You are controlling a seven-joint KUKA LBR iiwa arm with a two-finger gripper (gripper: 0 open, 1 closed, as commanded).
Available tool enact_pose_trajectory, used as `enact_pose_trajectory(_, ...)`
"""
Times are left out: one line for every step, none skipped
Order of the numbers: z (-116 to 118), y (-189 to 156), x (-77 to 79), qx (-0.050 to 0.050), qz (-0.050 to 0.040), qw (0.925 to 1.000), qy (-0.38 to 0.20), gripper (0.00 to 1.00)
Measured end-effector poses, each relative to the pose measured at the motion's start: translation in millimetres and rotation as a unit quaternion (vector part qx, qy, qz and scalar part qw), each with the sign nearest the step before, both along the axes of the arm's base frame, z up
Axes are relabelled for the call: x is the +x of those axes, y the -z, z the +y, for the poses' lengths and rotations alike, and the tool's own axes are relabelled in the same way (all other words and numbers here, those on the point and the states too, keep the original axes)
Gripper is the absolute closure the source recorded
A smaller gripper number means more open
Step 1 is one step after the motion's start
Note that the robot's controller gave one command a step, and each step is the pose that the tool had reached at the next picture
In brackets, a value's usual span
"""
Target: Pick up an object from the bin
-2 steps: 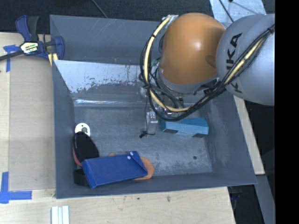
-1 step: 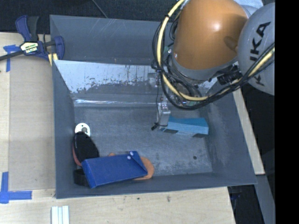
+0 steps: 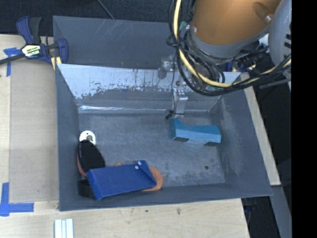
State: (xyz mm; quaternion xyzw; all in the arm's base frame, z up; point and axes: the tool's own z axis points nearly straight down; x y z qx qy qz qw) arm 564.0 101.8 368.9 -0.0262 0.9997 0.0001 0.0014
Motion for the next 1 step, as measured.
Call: enact_pose_trajectory(-8.0, -11.7, 6.7, 0.001, -0.0085, 1.0, 0.005, 0.0)
